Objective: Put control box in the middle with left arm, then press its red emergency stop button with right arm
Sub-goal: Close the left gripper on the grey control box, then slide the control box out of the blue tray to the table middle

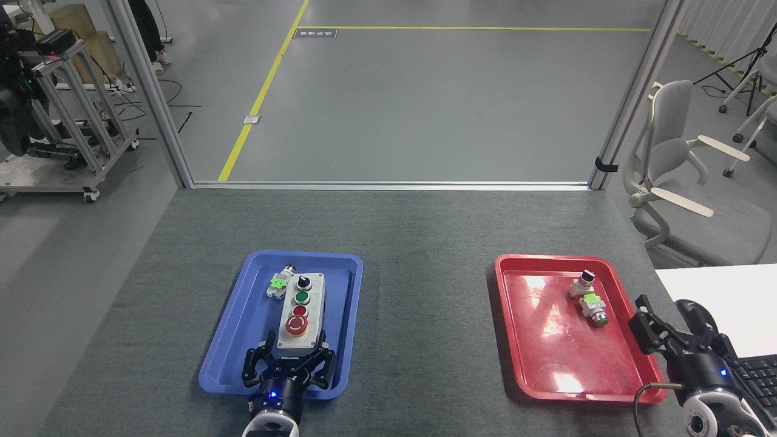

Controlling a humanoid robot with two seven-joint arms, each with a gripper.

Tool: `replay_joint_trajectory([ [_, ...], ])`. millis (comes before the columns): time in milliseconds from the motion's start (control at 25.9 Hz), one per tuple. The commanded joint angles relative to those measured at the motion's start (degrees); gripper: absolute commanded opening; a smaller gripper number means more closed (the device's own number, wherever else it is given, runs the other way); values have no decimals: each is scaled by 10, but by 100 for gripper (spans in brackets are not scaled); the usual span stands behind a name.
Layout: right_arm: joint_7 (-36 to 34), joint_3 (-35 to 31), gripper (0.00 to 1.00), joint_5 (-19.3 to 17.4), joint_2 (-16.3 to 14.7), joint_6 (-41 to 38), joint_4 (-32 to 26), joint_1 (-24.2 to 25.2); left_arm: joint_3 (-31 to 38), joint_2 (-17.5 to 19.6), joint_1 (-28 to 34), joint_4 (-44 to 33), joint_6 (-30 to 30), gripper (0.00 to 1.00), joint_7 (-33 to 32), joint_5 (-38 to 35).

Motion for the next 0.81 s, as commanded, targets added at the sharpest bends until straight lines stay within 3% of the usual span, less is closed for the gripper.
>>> replay_joint_trajectory([
  [0, -1, 0, 100, 0, 1, 0, 0, 0, 0, -4, -2, 26, 1, 98, 2, 1],
  [232, -1, 0, 100, 0, 1, -1, 1, 0, 0, -13, -10, 48, 1, 94, 26, 2],
  [348, -1, 0, 100, 0, 1, -1, 0, 0, 0, -12, -7, 42, -1, 60, 46, 1],
  [464, -1, 0, 100, 0, 1, -1, 0, 0, 0, -4, -6, 42, -8, 37, 48, 1],
  [657, -1, 0, 100, 0, 1, -1, 0, 0, 0, -4, -5, 9, -38, 23, 60, -1],
  [773, -1, 0, 100, 0, 1, -1, 0, 0, 0, -5, -5, -43, -48, 21, 55, -3],
])
